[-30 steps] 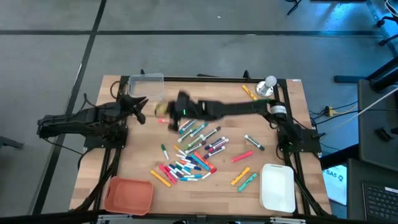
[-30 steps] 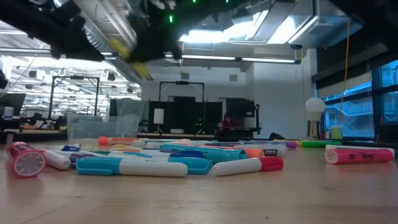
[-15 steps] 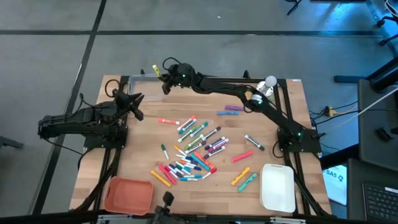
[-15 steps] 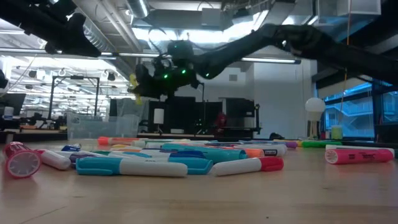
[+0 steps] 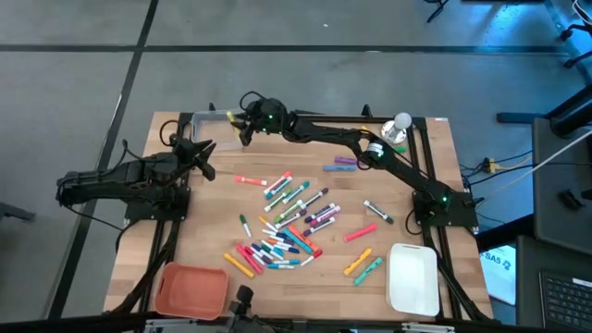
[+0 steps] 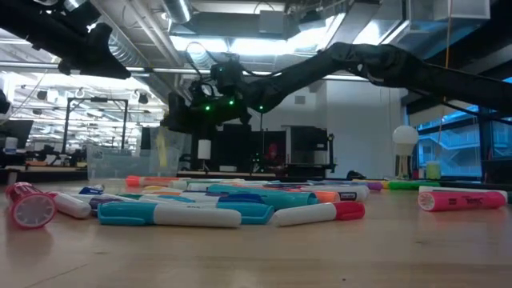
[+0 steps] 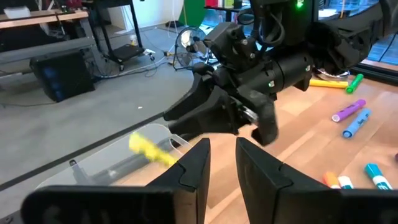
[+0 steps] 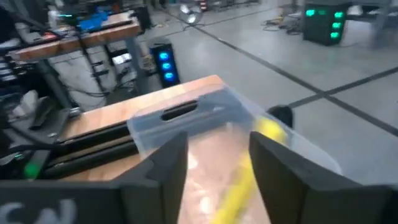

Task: Pick & Place Markers
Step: Put the top right blue pen into the transparent bin

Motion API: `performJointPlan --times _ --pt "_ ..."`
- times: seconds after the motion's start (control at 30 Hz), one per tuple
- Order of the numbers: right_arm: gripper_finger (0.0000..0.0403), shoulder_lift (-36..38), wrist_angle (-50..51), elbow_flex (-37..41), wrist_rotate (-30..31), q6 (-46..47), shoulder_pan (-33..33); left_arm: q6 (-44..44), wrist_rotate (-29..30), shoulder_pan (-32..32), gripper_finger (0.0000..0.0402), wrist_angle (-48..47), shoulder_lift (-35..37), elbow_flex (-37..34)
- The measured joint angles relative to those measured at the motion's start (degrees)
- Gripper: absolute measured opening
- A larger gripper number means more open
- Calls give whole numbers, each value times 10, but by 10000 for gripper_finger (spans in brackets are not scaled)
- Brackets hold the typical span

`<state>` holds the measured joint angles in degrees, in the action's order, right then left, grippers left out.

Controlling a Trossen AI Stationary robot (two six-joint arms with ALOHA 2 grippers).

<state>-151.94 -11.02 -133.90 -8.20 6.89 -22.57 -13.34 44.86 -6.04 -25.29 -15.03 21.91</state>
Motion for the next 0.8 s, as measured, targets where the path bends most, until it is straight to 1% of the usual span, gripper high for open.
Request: performJointPlan --times 0.1,0.17,0.27,0.37,0.47,0.53,0.6,0.67,0.8 --pt "209 13 69 -8 -27 8 0 0 -6 0 75 -2 0 0" --pt "214 38 134 -4 -13 -3 4 0 -24 0 75 -4 0 0" --pt "210 95 267 -4 43 -47 15 1 -57 0 75 -6 -6 0" --pt "197 156 429 -5 100 -89 33 5 -87 0 75 -1 -24 0" --pt "181 198 569 -5 150 -104 54 22 -89 0 75 17 -69 0" --pt "172 223 626 6 177 -101 67 30 -89 -1 75 32 -113 -1" --pt "164 250 633 37 202 -86 81 38 -89 -1 75 69 -164 -1" --pt "160 280 607 98 224 -66 94 47 -98 -1 75 112 -218 -1" --pt "159 349 497 283 235 -15 114 52 -138 -1 75 180 -310 -1"
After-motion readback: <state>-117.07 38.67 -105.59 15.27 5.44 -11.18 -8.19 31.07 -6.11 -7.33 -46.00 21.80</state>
